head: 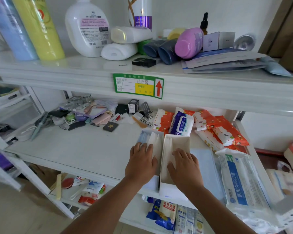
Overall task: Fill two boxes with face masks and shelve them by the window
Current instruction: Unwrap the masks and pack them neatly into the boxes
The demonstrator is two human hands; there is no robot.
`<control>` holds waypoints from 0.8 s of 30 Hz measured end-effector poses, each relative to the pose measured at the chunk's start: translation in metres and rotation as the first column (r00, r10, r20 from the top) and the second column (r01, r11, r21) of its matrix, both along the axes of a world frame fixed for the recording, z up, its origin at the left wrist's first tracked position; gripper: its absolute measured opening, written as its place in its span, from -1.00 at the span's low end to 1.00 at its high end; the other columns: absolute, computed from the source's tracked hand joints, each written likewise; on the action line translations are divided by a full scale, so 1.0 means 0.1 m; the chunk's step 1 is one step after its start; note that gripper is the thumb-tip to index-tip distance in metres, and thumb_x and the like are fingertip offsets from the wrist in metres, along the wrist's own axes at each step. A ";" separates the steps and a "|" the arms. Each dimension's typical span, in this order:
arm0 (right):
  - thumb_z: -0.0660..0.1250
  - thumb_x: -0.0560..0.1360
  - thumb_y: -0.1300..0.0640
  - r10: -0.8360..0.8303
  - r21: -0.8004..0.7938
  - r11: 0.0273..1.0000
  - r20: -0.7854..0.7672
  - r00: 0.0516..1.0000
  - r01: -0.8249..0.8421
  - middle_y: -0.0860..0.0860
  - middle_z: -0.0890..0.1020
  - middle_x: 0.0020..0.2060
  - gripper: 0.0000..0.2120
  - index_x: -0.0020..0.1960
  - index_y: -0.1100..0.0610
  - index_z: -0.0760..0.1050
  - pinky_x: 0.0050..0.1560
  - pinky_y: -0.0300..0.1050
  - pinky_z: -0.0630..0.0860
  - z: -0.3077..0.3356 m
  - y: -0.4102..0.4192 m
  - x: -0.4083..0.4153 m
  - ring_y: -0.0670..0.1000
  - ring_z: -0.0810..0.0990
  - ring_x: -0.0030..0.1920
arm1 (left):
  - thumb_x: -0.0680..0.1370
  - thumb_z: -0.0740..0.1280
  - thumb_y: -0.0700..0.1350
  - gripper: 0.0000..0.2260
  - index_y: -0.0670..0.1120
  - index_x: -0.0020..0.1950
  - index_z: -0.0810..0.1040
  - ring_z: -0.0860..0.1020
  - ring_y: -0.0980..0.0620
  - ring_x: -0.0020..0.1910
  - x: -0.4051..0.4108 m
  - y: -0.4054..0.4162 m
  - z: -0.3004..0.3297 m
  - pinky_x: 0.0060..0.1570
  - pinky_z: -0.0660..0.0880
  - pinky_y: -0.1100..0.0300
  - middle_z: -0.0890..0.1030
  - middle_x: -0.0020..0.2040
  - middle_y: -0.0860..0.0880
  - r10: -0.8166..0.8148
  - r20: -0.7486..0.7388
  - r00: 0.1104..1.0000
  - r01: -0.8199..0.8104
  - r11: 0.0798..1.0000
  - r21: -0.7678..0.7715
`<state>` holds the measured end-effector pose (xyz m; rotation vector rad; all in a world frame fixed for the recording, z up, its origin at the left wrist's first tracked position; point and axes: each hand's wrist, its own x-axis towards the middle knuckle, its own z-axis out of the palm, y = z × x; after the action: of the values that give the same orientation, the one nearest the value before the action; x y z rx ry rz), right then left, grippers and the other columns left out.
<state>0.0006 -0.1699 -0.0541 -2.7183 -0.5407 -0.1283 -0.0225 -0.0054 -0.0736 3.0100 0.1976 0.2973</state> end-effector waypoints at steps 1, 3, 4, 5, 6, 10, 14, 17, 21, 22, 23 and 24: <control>0.12 0.59 -0.03 0.002 0.000 1.000 0.000 1.000 -0.002 -0.09 0.44 0.32 -0.67 0.32 0.01 0.35 0.47 -0.12 0.15 0.00 0.00 0.00 -0.01 0.38 0.35 | 0.62 0.03 0.09 -0.57 -0.04 0.45 0.28 0.20 -0.11 0.49 0.00 0.00 0.00 0.48 0.18 -0.01 0.34 0.46 -0.06 0.000 0.006 1.000 0.000 1.000 0.008; 0.11 0.59 -0.03 0.009 -0.003 1.000 0.004 1.000 -0.009 -0.09 0.46 0.31 -0.68 0.31 0.02 0.36 0.47 -0.13 0.15 0.01 0.00 0.00 -0.03 0.39 0.34 | 0.61 0.02 0.08 -0.58 -0.03 0.43 0.30 0.22 -0.10 0.48 0.01 0.01 -0.02 0.46 0.20 -0.03 0.37 0.44 -0.04 -0.004 0.019 1.000 0.004 1.000 0.021; 0.11 0.59 -0.02 0.013 -0.008 1.000 0.009 1.000 -0.013 -0.09 0.46 0.30 -0.68 0.31 0.02 0.37 0.46 -0.14 0.15 0.02 0.00 -0.01 -0.03 0.40 0.34 | 0.61 0.02 0.07 -0.58 -0.03 0.43 0.31 0.23 -0.10 0.48 0.01 0.02 -0.02 0.46 0.21 -0.04 0.38 0.44 -0.04 -0.011 0.027 1.000 0.010 1.000 0.029; 0.11 0.59 -0.02 0.016 -0.012 1.000 0.015 1.000 -0.015 -0.08 0.47 0.30 -0.68 0.30 0.03 0.37 0.46 -0.14 0.15 0.02 0.00 -0.01 -0.04 0.40 0.33 | 0.60 0.01 0.07 -0.58 -0.02 0.42 0.31 0.24 -0.09 0.47 0.01 0.02 -0.03 0.46 0.21 -0.04 0.39 0.43 -0.03 -0.019 0.031 0.999 0.018 0.999 0.034; 0.11 0.59 -0.02 0.016 -0.014 1.000 0.018 1.000 -0.016 -0.08 0.47 0.30 -0.68 0.30 0.03 0.38 0.46 -0.14 0.16 0.02 0.00 -0.01 -0.03 0.41 0.33 | 0.60 0.01 0.06 -0.58 -0.02 0.42 0.31 0.25 -0.08 0.47 0.01 0.02 -0.04 0.45 0.22 -0.04 0.39 0.43 -0.03 -0.026 0.036 0.999 0.025 0.999 0.034; 0.12 0.59 -0.02 0.011 -0.006 1.000 0.012 1.000 -0.011 -0.07 0.49 0.28 -0.70 0.28 0.03 0.39 0.45 -0.15 0.18 0.04 0.00 -0.02 -0.02 0.41 0.31 | 0.60 0.04 0.06 -0.59 -0.02 0.42 0.33 0.31 -0.02 0.45 0.03 0.04 -0.07 0.45 0.26 0.00 0.42 0.42 -0.01 -0.050 0.072 0.996 0.049 0.999 0.019; 0.12 0.59 -0.01 0.009 0.004 1.000 0.001 1.000 -0.009 -0.07 0.49 0.27 -0.71 0.26 0.03 0.40 0.44 -0.14 0.19 0.04 0.00 -0.03 -0.02 0.42 0.31 | 0.62 0.05 0.07 -0.59 0.02 0.45 0.29 0.32 0.02 0.44 0.02 0.04 -0.09 0.45 0.27 0.08 0.38 0.45 0.02 -0.074 0.062 0.995 0.075 0.997 -0.010; 0.13 0.59 -0.02 0.004 0.011 1.000 0.003 1.000 -0.004 -0.08 0.50 0.26 -0.73 0.24 0.02 0.41 0.44 -0.15 0.19 0.05 0.00 -0.03 -0.02 0.42 0.30 | 0.63 0.04 0.08 -0.58 0.05 0.48 0.25 0.29 0.03 0.47 0.03 0.04 -0.09 0.46 0.22 0.10 0.32 0.49 0.04 -0.089 0.058 0.994 0.089 0.996 -0.009; 0.14 0.59 -0.01 0.000 0.023 1.000 0.005 1.000 0.000 -0.08 0.51 0.25 -0.74 0.23 0.03 0.42 0.44 -0.16 0.19 0.06 0.01 -0.04 -0.03 0.43 0.30 | 0.63 0.03 0.08 -0.58 0.07 0.49 0.23 0.28 0.03 0.47 0.03 0.05 -0.09 0.48 0.21 0.06 0.31 0.50 0.04 -0.092 0.053 0.994 0.093 0.996 -0.014; 0.13 0.59 -0.01 -0.001 0.024 1.000 0.006 1.000 0.001 -0.08 0.51 0.25 -0.74 0.23 0.03 0.42 0.44 -0.16 0.19 0.06 0.01 -0.05 -0.03 0.43 0.30 | 0.63 0.03 0.08 -0.58 0.07 0.49 0.23 0.28 0.03 0.47 0.03 0.05 -0.09 0.48 0.21 0.05 0.30 0.51 0.04 -0.093 0.052 0.994 0.094 0.995 -0.014; 0.13 0.59 -0.01 -0.002 0.023 1.000 0.007 1.000 0.002 -0.08 0.51 0.25 -0.74 0.23 0.02 0.42 0.44 -0.16 0.19 0.06 0.01 -0.05 -0.03 0.43 0.30 | 0.63 0.02 0.09 -0.58 0.08 0.49 0.22 0.28 0.03 0.48 0.03 0.05 -0.09 0.48 0.20 0.05 0.30 0.51 0.05 -0.095 0.052 0.994 0.096 0.995 -0.013; 0.13 0.59 -0.01 -0.003 0.022 1.000 0.006 1.000 0.002 -0.08 0.51 0.25 -0.75 0.22 0.02 0.42 0.44 -0.17 0.19 0.06 0.01 -0.05 -0.03 0.43 0.29 | 0.63 0.02 0.09 -0.58 0.08 0.50 0.21 0.28 0.03 0.48 0.03 0.05 -0.09 0.49 0.19 0.04 0.29 0.51 0.05 -0.097 0.054 0.994 0.098 0.995 -0.013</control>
<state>-0.0041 -0.1691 -0.0481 -2.6982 -0.5347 -0.1428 -0.0200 -0.0007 -0.0826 2.9805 0.0476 0.3637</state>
